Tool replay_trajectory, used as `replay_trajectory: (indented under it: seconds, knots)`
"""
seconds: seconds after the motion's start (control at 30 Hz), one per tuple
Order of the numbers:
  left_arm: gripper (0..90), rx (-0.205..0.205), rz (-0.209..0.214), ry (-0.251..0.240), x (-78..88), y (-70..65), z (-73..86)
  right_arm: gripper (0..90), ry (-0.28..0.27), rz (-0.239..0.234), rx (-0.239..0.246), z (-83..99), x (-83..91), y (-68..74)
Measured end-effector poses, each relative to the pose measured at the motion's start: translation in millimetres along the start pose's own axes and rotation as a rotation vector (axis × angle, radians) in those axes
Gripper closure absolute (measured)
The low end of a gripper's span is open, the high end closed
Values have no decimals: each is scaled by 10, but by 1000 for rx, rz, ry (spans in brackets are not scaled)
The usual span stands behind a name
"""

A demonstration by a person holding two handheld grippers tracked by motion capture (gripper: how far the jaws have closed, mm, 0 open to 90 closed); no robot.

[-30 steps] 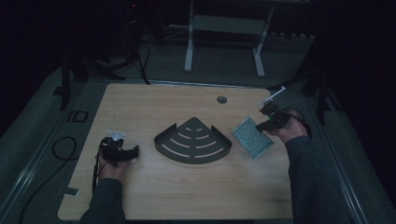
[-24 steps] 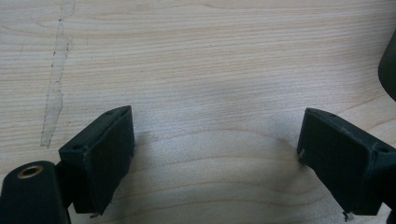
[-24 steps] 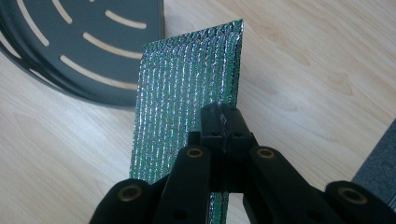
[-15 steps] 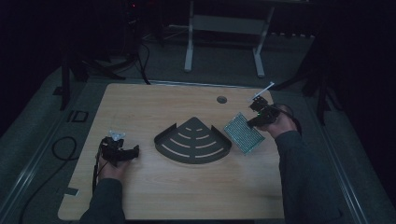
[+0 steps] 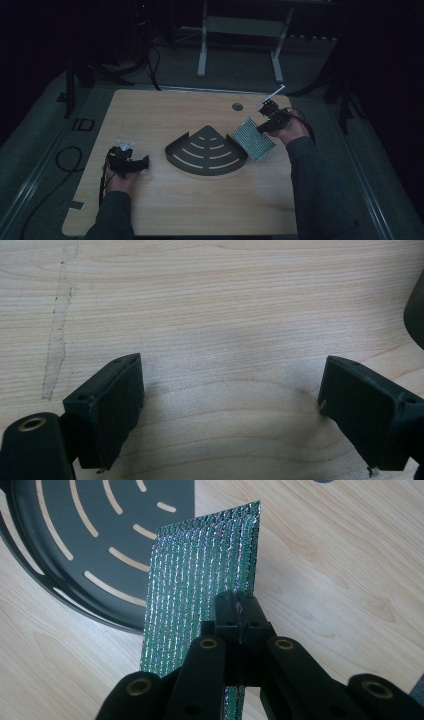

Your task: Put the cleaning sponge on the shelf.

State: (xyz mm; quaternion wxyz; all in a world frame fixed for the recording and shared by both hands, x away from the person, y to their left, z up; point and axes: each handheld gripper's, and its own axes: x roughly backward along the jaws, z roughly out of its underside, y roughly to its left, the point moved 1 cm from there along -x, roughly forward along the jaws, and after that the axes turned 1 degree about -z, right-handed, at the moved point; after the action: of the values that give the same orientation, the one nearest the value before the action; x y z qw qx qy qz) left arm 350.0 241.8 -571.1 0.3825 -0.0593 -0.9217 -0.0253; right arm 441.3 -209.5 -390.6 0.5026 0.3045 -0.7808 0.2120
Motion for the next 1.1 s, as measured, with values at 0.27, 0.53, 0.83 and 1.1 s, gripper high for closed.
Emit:
replay_trajectory:
  seconds: [0.27,0.53,0.83,1.1]
  knots:
    - [115,0,0,0,0,0,0,897,14,4,18,-116,-110,88]
    - [115,-2,1,1,0,1,-1,897,9,-1,22,-205,-212,139]
    - [115,-2,2,1,-1,1,-1,897,12,11,43,-303,-324,231]
    - [115,-4,4,1,-2,1,-2,897,19,10,52,-368,-459,314]
